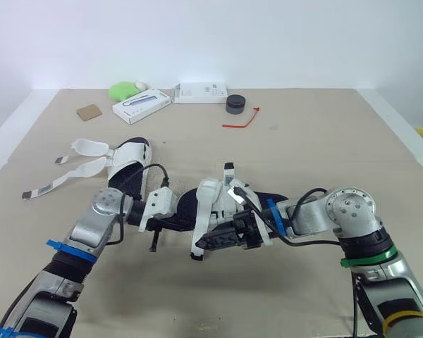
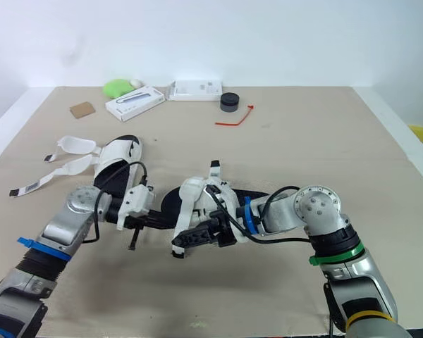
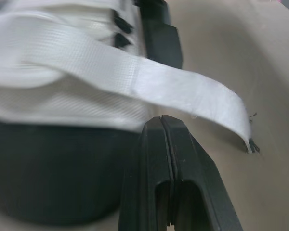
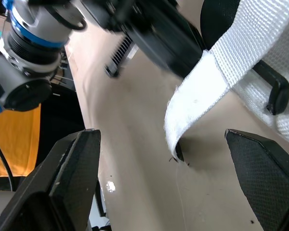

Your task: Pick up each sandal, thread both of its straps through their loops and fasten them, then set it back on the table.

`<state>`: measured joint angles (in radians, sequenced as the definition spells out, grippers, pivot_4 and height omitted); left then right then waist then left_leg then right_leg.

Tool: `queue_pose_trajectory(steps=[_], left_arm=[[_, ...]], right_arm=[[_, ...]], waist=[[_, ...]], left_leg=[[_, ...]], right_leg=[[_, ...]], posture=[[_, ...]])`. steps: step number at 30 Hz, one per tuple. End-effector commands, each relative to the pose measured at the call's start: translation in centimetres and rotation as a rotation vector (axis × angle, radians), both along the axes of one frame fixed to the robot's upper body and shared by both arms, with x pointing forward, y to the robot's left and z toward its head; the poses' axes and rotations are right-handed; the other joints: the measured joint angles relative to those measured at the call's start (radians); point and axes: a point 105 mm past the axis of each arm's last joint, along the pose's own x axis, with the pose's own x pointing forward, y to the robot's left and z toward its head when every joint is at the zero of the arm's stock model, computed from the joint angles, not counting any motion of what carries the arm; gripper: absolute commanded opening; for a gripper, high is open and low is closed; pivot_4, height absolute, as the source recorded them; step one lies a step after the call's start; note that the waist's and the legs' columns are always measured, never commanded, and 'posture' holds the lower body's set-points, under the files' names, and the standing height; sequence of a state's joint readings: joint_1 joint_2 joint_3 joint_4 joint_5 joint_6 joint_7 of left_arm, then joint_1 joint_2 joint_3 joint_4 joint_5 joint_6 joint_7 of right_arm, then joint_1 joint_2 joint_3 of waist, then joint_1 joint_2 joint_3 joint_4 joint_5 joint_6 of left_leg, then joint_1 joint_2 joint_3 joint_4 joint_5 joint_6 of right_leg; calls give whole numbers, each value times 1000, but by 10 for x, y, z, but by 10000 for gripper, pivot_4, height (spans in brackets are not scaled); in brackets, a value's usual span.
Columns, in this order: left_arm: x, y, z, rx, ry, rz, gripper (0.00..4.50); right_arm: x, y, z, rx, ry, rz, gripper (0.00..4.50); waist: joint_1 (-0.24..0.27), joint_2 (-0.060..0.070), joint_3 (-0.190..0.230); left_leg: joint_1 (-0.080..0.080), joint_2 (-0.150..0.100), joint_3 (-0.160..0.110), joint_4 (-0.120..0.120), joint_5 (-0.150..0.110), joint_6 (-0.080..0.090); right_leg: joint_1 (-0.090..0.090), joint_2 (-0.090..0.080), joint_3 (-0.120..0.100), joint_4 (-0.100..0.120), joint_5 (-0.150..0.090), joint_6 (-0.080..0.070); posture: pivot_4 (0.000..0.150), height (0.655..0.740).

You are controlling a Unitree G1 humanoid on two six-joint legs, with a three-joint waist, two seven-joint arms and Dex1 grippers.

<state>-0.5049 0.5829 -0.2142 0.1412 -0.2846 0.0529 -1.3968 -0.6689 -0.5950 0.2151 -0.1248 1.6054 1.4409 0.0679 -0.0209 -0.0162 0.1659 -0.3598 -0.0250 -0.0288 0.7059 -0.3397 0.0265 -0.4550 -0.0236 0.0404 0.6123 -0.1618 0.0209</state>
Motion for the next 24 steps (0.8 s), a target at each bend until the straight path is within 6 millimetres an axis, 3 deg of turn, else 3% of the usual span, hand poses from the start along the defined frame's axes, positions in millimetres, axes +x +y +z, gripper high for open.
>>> queue_pose_trajectory(steps=[1,7,11,16,24], left_arm=[[2,3,19,-28,-37,-8,0],[17,5,22,-35,-75,49,0],[30,0,0,10,-127,83,0],[28,-6,-17,41,-111,60,0],[27,-6,-20,41,-82,63,0]], right_arm=[[3,0,12,32,-38,-4,44546],[3,3,15,54,-32,-14,44546],[3,8,17,75,-28,-20,44546],[2,13,23,92,-31,-12,44546],[-1,16,14,25,-28,-2,44546]], waist=[[0,0,0],[0,0,0],[0,0,0],[0,0,0],[0,0,-1]], left_leg=[[0,0,0,0,0,0],[0,0,0,0,0,-1],[0,0,0,0,1,-1],[0,0,1,0,1,-1],[0,0,1,0,2,-3]], right_leg=[[0,0,0,0,0,0],[0,0,0,0,0,0],[0,0,0,0,0,0],[0,0,1,0,0,0],[0,0,1,1,2,0]], posture=[[1500,7400],[1500,7400],[1500,7400],[1500,7400],[1500,7400]])
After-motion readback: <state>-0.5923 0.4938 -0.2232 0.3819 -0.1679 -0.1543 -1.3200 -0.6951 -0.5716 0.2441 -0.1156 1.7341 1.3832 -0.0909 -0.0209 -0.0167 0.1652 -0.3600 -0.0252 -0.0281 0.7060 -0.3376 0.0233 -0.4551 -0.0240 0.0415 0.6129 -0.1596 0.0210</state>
